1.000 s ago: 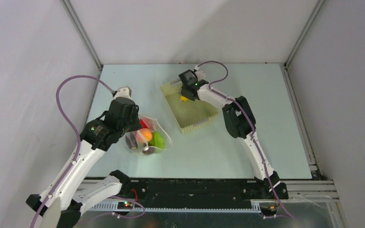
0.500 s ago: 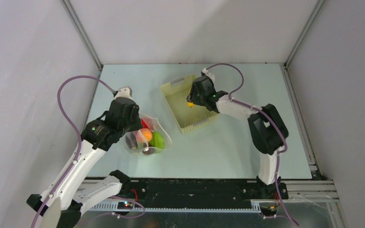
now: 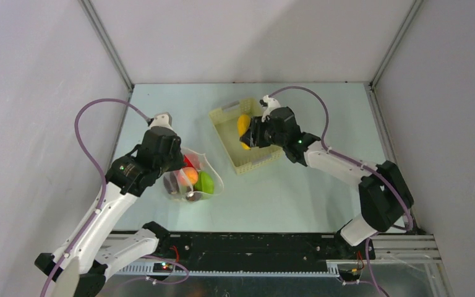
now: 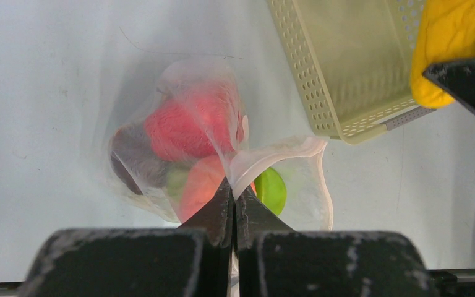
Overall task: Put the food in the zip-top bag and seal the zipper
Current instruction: Place the fake fruit in the zipper food storage bag.
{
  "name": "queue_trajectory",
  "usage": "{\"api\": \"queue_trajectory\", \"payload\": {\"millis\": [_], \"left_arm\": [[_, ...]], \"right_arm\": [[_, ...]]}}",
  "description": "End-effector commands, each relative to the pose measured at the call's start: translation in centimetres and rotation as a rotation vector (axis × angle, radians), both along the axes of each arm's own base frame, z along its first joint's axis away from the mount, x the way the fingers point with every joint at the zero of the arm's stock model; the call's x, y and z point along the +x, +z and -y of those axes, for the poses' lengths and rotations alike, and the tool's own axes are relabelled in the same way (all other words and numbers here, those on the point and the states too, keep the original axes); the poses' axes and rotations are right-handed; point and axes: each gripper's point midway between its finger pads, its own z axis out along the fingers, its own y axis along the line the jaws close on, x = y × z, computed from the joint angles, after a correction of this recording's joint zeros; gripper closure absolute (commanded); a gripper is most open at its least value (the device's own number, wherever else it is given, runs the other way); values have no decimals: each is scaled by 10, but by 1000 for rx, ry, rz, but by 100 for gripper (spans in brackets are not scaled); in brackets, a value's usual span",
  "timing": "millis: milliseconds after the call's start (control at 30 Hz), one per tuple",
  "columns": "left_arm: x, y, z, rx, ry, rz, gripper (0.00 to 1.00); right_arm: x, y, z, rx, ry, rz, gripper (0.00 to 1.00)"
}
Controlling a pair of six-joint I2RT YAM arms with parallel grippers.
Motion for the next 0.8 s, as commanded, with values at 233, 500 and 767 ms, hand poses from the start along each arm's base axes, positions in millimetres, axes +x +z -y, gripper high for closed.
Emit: {"api": "queue_trajectory", "payload": {"millis": [233,500,767], "left_arm": [[11,12,6,-36,-15,70,100],[22,20,8,-86,67,82,100],[33,23,18,-89,67,43,100]], "right_arm": [[-65,56,-7,-4,229,273,83],[-82,67,-30,104,380,353,84],[-134,94,-48,230,609,520,82]]}}
